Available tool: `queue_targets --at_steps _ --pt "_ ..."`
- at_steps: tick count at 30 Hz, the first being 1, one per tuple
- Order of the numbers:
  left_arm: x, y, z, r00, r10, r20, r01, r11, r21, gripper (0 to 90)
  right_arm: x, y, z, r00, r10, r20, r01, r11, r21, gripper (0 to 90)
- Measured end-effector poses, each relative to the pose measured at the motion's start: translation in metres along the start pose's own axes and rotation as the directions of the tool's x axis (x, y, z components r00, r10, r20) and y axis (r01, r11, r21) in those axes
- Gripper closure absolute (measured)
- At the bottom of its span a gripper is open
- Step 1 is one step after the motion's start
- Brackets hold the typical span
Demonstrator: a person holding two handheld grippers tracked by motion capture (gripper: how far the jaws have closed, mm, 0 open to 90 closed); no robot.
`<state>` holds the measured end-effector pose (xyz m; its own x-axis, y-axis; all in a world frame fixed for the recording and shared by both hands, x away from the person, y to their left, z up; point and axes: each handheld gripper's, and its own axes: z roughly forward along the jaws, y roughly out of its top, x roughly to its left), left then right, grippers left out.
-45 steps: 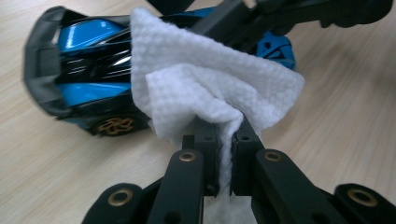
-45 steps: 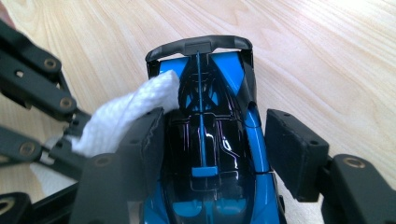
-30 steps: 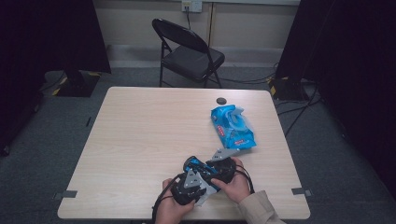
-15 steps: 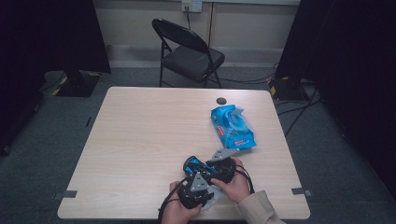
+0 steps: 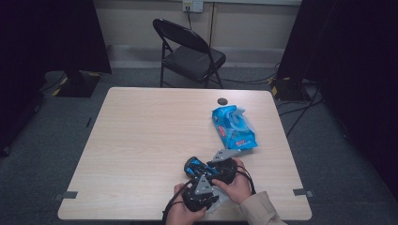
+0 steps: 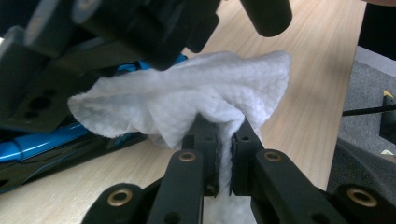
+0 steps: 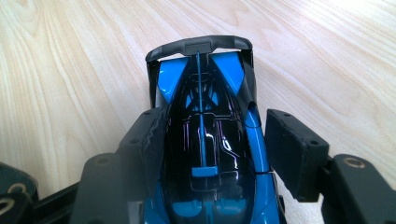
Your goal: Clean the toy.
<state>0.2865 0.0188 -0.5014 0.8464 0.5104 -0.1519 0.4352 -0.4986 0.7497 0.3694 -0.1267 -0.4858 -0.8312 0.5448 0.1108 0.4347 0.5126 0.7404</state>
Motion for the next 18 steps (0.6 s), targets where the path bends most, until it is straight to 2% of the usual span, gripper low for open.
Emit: queue_targets --at_steps 6,10,18 --pt "-0.007 0.003 0.007 0.9995 0.011 0.029 -0.01 0.9999 -0.011 84.7 0.0 -0.001 0.0 1.0 0.001 0.0 -0.001 1.0 -0.004 39.2" --pt "-0.012 0.004 0.01 0.9981 0.032 0.053 -0.03 0.9993 -0.02 84.4 -0.001 -0.002 0.0 1.0 0.004 -0.001 -0.004 1.0 -0.014 39.1" --pt "-0.014 0.003 0.008 0.9964 0.044 0.073 -0.042 0.9986 -0.031 83.7 -0.001 -0.003 0.0 0.9998 0.017 -0.006 -0.017 1.0 -0.022 39.0"
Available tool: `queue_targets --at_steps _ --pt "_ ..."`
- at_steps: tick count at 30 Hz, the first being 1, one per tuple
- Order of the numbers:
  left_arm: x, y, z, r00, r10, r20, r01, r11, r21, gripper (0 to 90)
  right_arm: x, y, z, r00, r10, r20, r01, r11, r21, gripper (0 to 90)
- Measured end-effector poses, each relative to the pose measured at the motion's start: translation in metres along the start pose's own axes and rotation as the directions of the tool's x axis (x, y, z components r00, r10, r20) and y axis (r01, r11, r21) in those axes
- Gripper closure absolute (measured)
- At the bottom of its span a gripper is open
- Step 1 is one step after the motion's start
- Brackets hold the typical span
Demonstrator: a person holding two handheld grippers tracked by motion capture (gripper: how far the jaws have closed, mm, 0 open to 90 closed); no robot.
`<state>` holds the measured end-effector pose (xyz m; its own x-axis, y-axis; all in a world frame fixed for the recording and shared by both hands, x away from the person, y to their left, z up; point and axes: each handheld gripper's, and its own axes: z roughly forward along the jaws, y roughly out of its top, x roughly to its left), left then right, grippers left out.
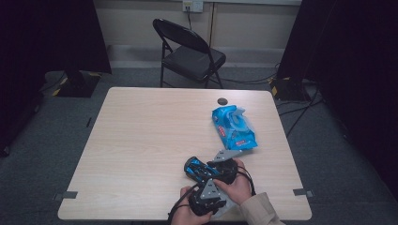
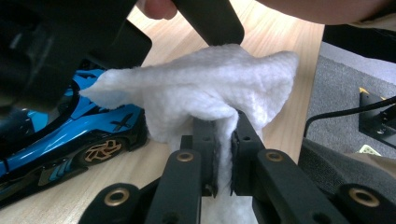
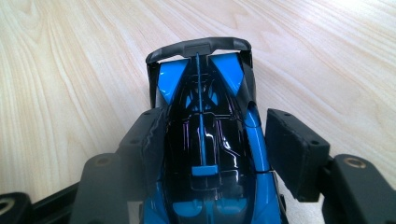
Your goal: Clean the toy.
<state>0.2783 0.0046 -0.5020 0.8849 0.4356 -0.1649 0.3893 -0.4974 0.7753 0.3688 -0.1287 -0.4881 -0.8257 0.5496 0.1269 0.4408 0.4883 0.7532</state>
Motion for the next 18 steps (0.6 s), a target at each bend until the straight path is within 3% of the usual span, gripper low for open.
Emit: queue_targets --at_steps 8,10,12,18 --pt "0.001 -0.001 -0.007 1.0 0.007 0.005 -0.007 1.0 0.003 83.4 0.0 0.0 0.0 0.9997 0.024 -0.006 -0.024 1.0 -0.019 34.7" --pt "0.001 -0.002 -0.008 1.0 0.007 0.004 -0.007 1.0 0.0 83.4 0.0 -0.001 -0.001 0.9997 0.021 0.011 -0.021 0.999 -0.025 32.8" --pt "0.002 -0.003 -0.01 1.0 0.005 0.003 -0.005 1.0 -0.004 83.3 0.001 0.0 -0.004 0.9995 0.03 -0.005 -0.031 0.998 -0.052 32.7" --pt "0.008 -0.005 -0.017 1.0 -0.005 -0.008 0.005 1.0 -0.008 83.2 -0.002 0.0 -0.02 0.9999 0.003 0.015 -0.002 0.998 -0.058 33.6"
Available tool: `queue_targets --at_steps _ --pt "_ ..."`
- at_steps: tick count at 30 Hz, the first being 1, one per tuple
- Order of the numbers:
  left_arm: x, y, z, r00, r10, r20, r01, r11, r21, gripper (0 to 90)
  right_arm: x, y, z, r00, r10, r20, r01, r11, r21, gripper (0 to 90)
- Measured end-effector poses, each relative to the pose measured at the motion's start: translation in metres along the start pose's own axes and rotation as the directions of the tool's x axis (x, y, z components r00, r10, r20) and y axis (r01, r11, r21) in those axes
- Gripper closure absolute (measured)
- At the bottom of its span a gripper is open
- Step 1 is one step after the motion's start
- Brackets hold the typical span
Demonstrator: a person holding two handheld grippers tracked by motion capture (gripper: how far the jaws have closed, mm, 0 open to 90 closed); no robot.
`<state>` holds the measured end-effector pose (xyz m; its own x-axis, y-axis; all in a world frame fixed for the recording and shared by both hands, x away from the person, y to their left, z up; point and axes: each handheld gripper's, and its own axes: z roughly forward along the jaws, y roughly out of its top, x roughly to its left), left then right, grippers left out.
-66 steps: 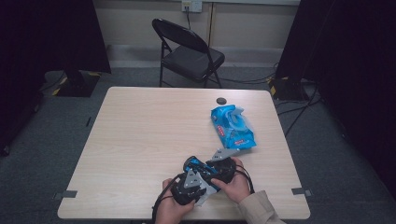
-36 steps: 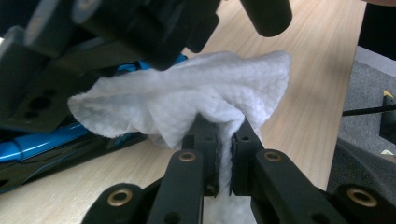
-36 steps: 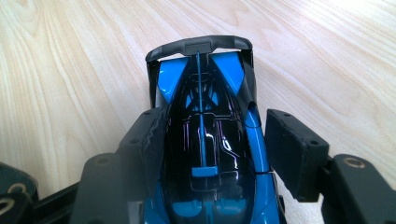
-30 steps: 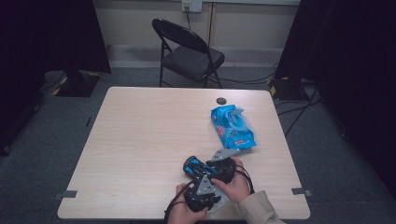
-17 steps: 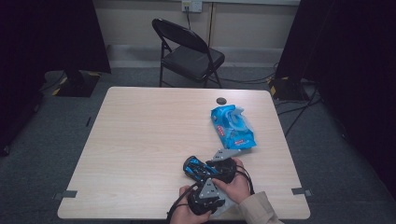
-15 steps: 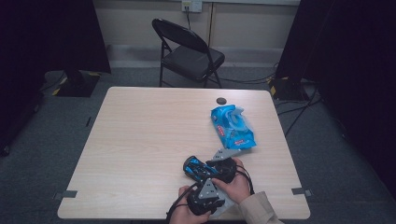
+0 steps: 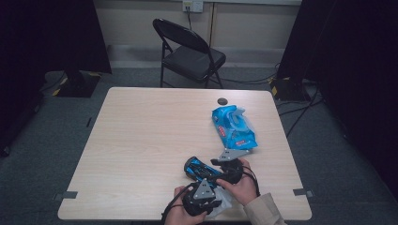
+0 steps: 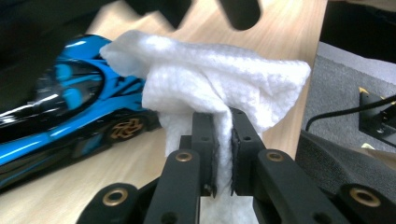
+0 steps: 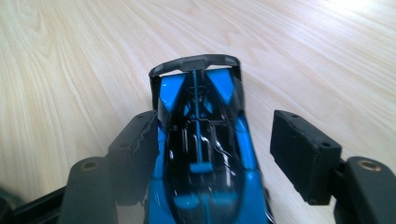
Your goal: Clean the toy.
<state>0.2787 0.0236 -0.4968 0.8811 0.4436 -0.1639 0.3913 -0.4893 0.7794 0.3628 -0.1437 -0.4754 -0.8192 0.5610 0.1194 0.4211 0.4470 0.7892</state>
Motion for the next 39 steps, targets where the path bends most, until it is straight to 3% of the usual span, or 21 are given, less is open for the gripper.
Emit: queue_targets --at_steps 9,16,26,34,39 --pt "0.013 0.003 -0.013 0.9993 -0.007 -0.036 0.007 1.0 -0.006 82.5 -0.006 -0.012 -0.036 0.9999 -0.015 0.007 0.015 0.999 -0.045 38.2" --pt "0.017 0.004 -0.016 0.9989 -0.005 -0.047 0.005 1.0 0.002 80.9 -0.003 -0.013 -0.051 0.9986 -0.049 0.021 0.05 0.998 -0.049 39.1" --pt "0.027 0.02 -0.024 0.9955 -0.013 -0.094 0.01 0.9995 -0.031 80.9 -0.011 -0.014 -0.072 0.9986 -0.017 0.05 0.022 0.995 -0.097 38.7" --pt "0.032 0.031 -0.015 0.994 -0.021 -0.108 0.019 0.9997 -0.016 81.9 -0.018 -0.018 -0.087 0.998 -0.002 0.063 0.009 0.993 -0.119 39.0" --pt "0.028 0.039 -0.003 0.9954 -0.022 -0.093 0.022 0.9998 -0.005 82.2 -0.024 -0.022 -0.101 0.9961 0.014 0.087 -0.002 0.99 -0.139 39.2"
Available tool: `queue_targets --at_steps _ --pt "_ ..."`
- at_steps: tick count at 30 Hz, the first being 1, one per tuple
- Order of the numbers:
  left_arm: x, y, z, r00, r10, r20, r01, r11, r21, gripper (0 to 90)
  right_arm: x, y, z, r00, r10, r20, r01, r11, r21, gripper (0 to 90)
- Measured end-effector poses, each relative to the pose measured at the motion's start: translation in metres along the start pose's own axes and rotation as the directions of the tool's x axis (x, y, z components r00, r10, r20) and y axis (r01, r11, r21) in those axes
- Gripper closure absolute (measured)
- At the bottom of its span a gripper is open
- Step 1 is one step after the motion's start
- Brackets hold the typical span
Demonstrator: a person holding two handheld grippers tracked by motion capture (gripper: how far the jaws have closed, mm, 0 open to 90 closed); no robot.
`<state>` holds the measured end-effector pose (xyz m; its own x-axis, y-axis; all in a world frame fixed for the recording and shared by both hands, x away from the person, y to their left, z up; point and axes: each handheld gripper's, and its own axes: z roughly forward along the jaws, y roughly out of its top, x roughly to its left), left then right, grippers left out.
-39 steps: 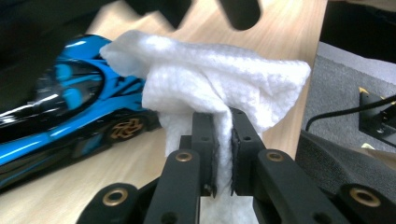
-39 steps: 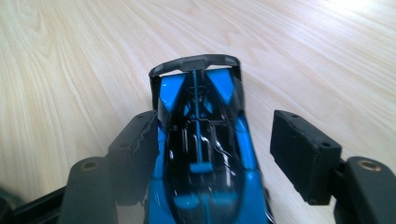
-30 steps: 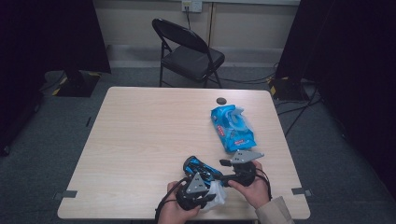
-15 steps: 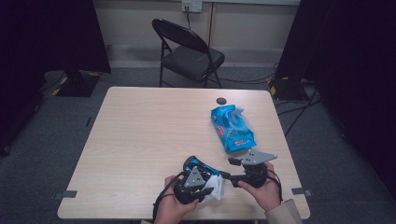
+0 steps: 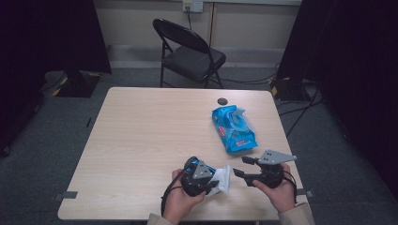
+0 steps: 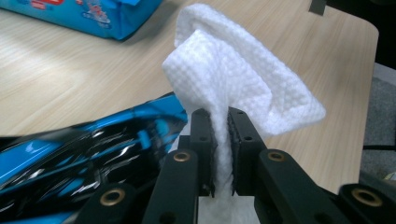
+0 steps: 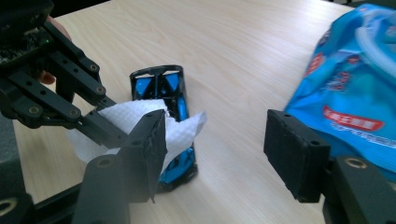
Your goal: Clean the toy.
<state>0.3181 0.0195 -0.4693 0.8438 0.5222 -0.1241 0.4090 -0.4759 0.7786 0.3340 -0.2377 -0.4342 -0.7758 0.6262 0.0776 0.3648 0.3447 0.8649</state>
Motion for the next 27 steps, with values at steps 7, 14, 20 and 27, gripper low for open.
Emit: queue_targets --at_steps 7,14,20,27 --pt "-0.01 0.01 0.017 0.9994 0.025 0.025 -0.025 0.9996 0.011 80.3 -0.005 -0.004 -0.013 0.9997 0.017 0.019 -0.017 1.0 -0.013 39.2" --pt "-0.009 0.018 0.026 0.9998 0.02 0.0 -0.02 0.9995 -0.023 61.5 -0.004 -0.005 -0.018 0.9996 0.015 0.023 -0.015 1.0 -0.016 39.1" --pt "-0.005 0.018 0.017 0.9995 0.027 -0.017 -0.028 0.9984 -0.048 45.4 0.0 -0.008 -0.016 0.9999 0.002 0.016 -0.002 1.0 0.001 39.1" --pt "0.01 0.01 -0.006 0.997 -0.021 -0.074 0.016 0.9977 -0.066 33.0 0.011 -0.021 -0.003 0.9997 0.007 -0.023 -0.006 0.999 0.052 39.8"
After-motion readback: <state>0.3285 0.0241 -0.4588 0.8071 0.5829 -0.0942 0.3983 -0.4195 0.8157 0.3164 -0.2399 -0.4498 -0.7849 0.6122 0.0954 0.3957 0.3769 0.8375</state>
